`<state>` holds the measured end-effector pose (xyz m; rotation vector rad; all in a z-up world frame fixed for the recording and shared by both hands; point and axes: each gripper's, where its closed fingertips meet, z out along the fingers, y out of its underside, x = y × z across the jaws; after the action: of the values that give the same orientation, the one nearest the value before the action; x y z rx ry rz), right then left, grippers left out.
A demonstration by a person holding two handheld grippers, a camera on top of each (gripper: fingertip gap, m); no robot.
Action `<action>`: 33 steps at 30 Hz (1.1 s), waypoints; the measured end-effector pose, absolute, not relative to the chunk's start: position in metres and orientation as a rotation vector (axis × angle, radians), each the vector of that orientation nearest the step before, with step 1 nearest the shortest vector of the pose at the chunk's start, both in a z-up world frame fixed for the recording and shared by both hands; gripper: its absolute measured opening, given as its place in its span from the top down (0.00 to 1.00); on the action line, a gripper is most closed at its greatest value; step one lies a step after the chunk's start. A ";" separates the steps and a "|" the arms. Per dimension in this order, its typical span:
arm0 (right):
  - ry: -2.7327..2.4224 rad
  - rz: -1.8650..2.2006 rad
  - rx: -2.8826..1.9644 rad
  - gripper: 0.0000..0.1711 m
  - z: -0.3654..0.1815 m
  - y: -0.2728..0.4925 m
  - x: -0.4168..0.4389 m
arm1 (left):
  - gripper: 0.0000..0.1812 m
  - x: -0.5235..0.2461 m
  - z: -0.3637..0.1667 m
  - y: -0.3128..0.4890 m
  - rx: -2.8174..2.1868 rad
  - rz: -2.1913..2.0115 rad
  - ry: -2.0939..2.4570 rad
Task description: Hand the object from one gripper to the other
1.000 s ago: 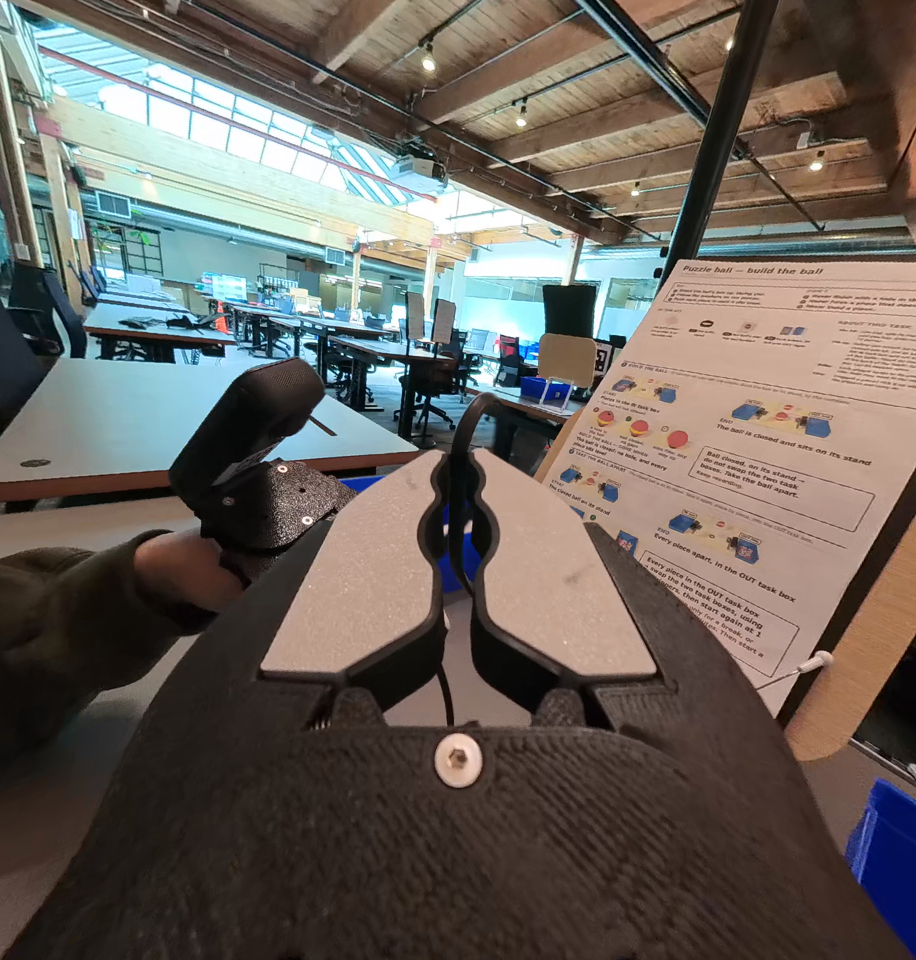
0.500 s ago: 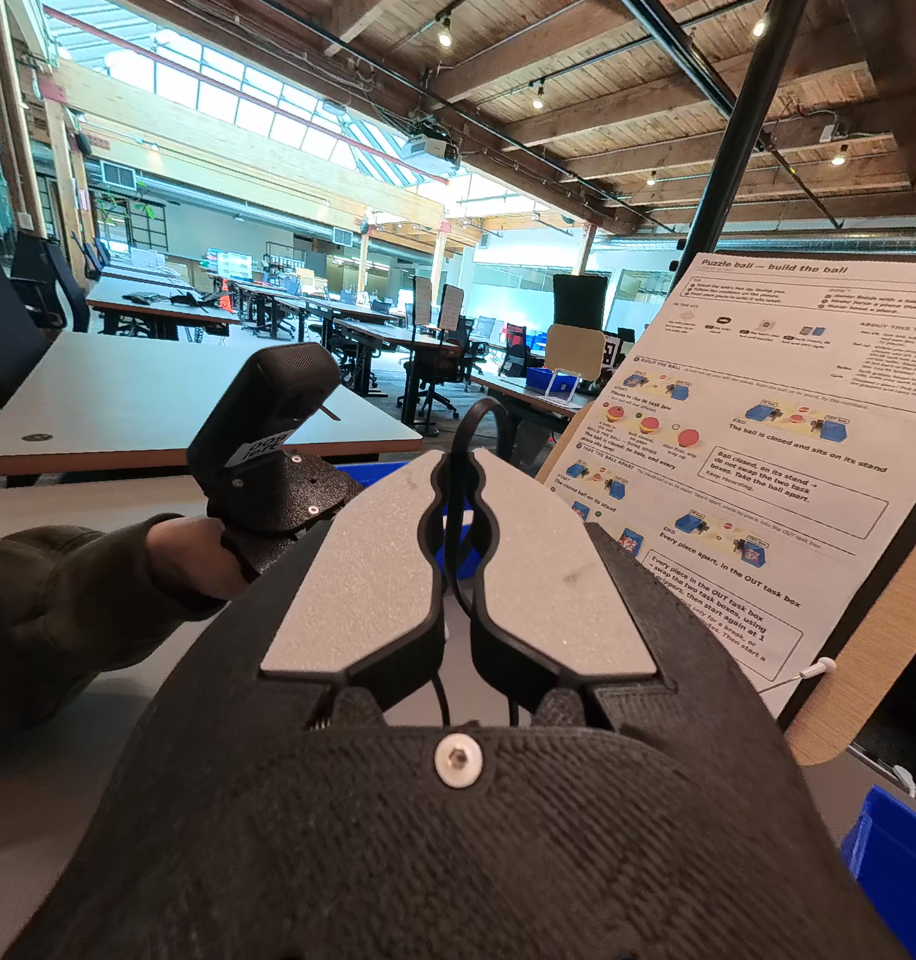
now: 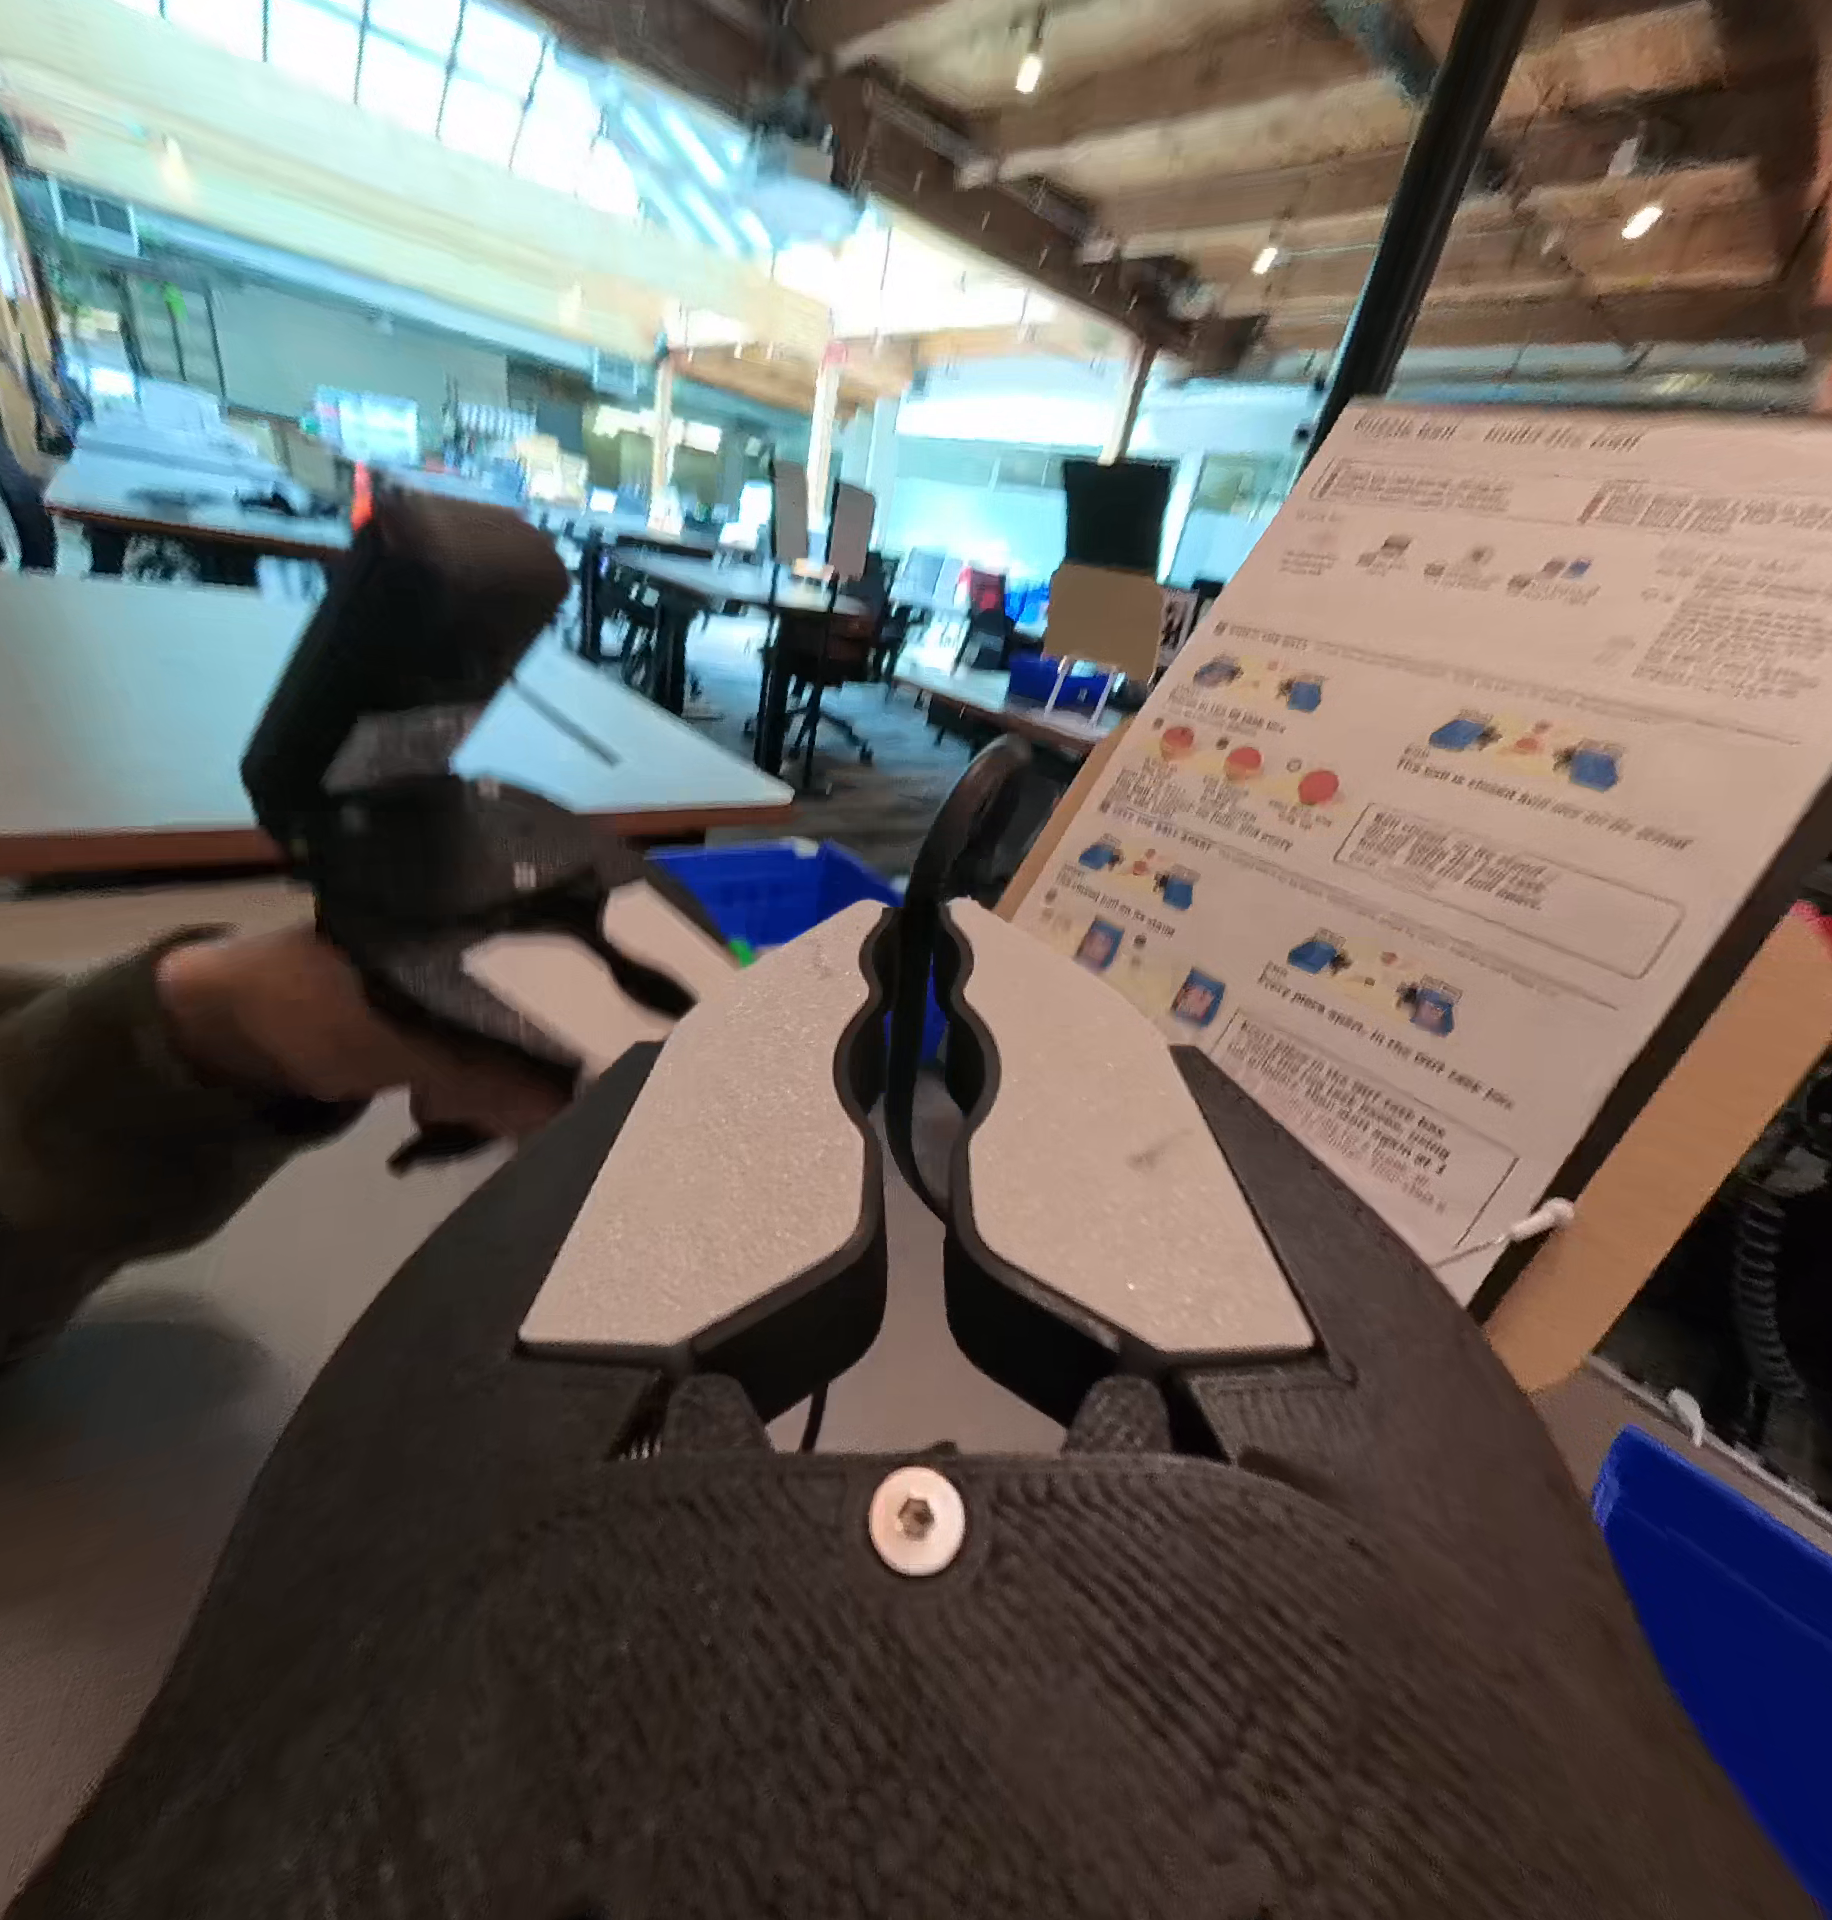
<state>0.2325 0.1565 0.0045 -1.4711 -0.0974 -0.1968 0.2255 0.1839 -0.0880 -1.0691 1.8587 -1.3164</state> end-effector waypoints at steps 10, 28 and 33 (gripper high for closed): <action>-0.318 -0.163 -1.887 0.59 -0.075 0.185 0.208 | 0.98 0.185 -0.007 0.205 -1.091 -1.702 1.566; -0.436 -0.167 -1.753 0.98 -0.066 0.214 0.180 | 0.98 0.170 0.007 0.204 -1.003 -1.603 1.571; -0.427 -0.138 -1.746 0.98 -0.062 0.206 0.184 | 0.98 0.175 0.005 0.214 -1.029 -1.576 1.534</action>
<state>0.1836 0.2061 -0.0620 -1.7464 -0.4273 -0.1385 0.1748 0.2142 0.0048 -1.0291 1.5336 -1.5758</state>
